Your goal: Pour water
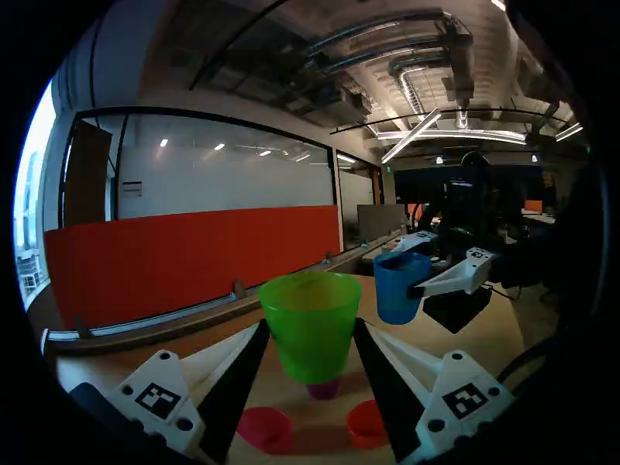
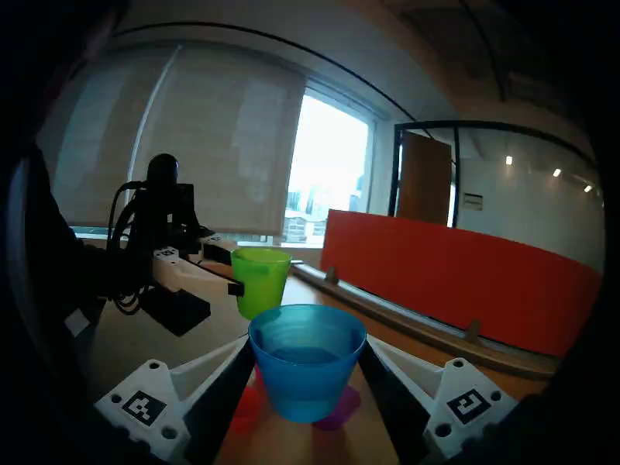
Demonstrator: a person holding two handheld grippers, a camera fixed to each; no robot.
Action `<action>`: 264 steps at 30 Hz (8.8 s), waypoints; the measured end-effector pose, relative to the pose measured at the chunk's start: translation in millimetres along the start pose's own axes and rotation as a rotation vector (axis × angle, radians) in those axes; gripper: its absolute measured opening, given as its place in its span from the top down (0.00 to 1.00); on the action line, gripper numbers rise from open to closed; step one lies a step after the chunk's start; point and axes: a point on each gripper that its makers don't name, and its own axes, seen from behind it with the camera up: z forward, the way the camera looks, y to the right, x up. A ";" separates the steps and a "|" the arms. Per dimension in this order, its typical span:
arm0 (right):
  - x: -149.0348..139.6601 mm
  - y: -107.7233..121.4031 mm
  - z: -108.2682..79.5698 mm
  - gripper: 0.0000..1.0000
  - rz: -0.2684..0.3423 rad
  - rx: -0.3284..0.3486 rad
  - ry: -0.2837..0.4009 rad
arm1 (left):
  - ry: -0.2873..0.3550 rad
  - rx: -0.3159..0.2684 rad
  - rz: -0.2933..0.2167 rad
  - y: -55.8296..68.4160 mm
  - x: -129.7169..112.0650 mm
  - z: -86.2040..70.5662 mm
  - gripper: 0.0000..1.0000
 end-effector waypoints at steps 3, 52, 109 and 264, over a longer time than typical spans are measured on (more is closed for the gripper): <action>1.3 -1.3 1.6 0.10 -0.009 0.004 -0.002 | -0.008 0.001 0.001 0.1 -2.1 -3.1 0.21; 59.3 -4.4 32.1 0.10 -0.211 0.071 0.042 | -0.009 -0.024 -0.055 27.0 -24.8 -36.0 0.21; 91.0 -5.1 71.5 0.10 -0.414 0.114 0.065 | -0.011 -0.069 -0.060 44.5 -31.8 -38.2 0.21; 111.8 -44.0 106.4 0.10 -0.984 0.177 0.053 | 0.000 -0.052 -0.038 35.6 -29.5 -45.0 0.21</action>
